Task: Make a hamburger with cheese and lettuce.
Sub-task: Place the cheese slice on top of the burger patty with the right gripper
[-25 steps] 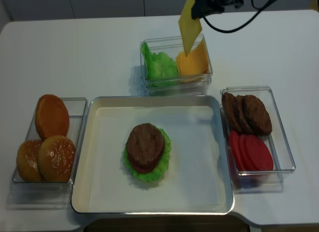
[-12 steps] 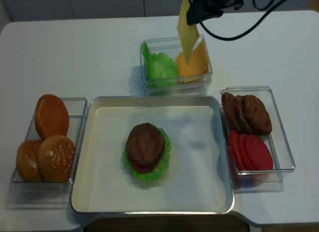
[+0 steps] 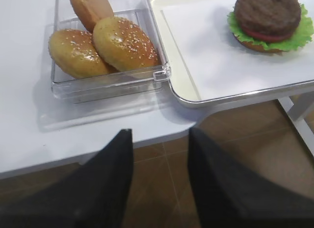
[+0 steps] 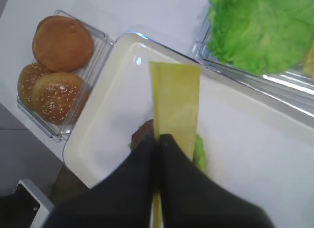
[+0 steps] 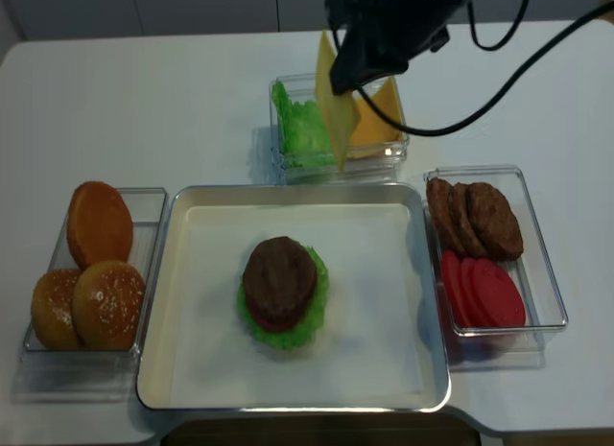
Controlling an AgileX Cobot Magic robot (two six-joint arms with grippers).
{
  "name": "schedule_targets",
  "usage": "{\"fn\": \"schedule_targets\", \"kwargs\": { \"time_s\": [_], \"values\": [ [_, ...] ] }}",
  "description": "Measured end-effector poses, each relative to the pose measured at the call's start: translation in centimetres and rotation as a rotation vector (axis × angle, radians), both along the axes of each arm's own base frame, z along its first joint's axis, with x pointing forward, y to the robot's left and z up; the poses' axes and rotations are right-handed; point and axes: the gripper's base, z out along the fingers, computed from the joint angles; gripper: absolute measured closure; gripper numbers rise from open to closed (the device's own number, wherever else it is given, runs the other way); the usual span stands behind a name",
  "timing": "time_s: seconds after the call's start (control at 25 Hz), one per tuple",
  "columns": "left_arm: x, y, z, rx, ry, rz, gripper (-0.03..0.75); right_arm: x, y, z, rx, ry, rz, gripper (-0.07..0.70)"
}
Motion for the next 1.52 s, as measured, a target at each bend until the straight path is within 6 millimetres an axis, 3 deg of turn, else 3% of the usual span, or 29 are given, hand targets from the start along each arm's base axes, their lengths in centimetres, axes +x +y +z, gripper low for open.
{"fn": "schedule_targets", "kwargs": {
  "time_s": [0.32,0.52,0.92,1.28,1.52],
  "values": [
    [0.0,0.0,0.0,0.0,0.0,0.0,0.433,-2.9,4.2,0.1,0.003,0.0,0.132,0.605],
    [0.0,0.0,0.0,0.0,0.0,0.0,0.433,-4.0,5.6,-0.9,-0.011,0.033,0.175,0.605],
    [0.0,0.0,0.0,0.0,0.0,0.0,0.433,-4.8,5.9,-4.3,-0.025,0.14,0.219,0.605],
    [0.0,0.0,0.0,0.0,0.0,0.0,0.433,-5.0,6.2,-5.0,0.003,0.157,0.256,0.605],
    [0.0,0.0,0.0,0.0,0.0,0.0,0.433,-4.8,7.2,-6.6,0.0,0.186,0.286,0.605]
  ]
}}
